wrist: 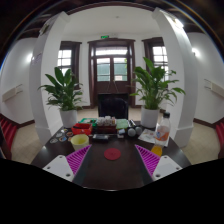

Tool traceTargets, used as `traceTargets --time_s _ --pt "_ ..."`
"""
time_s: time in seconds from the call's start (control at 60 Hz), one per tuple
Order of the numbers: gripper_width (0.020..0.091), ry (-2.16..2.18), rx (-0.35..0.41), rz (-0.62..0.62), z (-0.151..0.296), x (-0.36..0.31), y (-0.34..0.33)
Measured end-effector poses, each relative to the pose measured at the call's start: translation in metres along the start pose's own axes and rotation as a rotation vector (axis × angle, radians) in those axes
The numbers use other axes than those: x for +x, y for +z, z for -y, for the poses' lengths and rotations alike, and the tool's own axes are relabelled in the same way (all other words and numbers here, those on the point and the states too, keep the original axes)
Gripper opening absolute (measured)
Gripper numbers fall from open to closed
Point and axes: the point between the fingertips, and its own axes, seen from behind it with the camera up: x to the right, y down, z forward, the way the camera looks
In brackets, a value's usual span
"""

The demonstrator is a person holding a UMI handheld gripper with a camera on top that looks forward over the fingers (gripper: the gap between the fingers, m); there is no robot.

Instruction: Pour water

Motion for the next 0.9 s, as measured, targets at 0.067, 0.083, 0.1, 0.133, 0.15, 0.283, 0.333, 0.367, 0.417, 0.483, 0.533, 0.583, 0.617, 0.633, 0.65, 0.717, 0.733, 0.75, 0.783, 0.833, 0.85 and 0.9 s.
traceTargets --time_s 0.067,0.083,0.1,0.133,0.15,0.283,0.333,0.367,0.417,0.483,0.533,0.583,0.617,0.633,0.65,0.717,0.733,0.75,0.783,0.833,0.85,0.9 --pt "0.0855 0.015 0.021 0.009 0.000 0.007 0.000" --pt "0.0852 0.018 0.029 0.007 -0.001 0.010 0.000" --pt "0.0853 0.024 0.037 0.002 -0.001 0.014 0.000" --pt "0.0852 0.039 0.051 -0.014 -0.005 0.027 0.001" --pt "0.0854 0.050 0.059 -0.024 0.016 0.024 0.001" --pt "0.0846 0.123 0.082 -0.108 0.033 0.071 0.011" --pt "0.0847 0.131 0.087 -0.130 0.043 0.087 0.019" --pt "0.0846 0.132 0.094 -0.131 0.053 0.093 0.027" --pt "0.0845 0.126 0.095 -0.129 0.068 0.099 0.039" --pt "0.0844 0.104 0.097 -0.129 0.089 0.105 0.058" --pt "0.0844 0.084 0.098 -0.133 0.103 0.111 0.071" --pt "0.0846 0.073 0.099 -0.142 0.117 0.116 0.086" --pt "0.0845 0.068 0.103 -0.137 0.128 0.117 0.095" --pt "0.0847 0.067 0.106 -0.134 0.133 0.116 0.100" --pt "0.0845 0.068 0.110 -0.131 0.138 0.114 0.103" --pt "0.0839 0.063 0.129 -0.133 0.156 0.111 0.120" --pt "0.0834 0.059 0.129 -0.133 0.162 0.111 0.121" --pt "0.0826 0.055 0.133 -0.135 0.166 0.112 0.123" --pt "0.0802 0.046 0.138 -0.137 0.174 0.109 0.130" --pt "0.0750 0.036 0.137 -0.130 0.183 0.105 0.139" --pt "0.0723 0.033 0.136 -0.125 0.185 0.103 0.142" --pt "0.0572 0.015 0.136 -0.114 0.191 0.096 0.152"
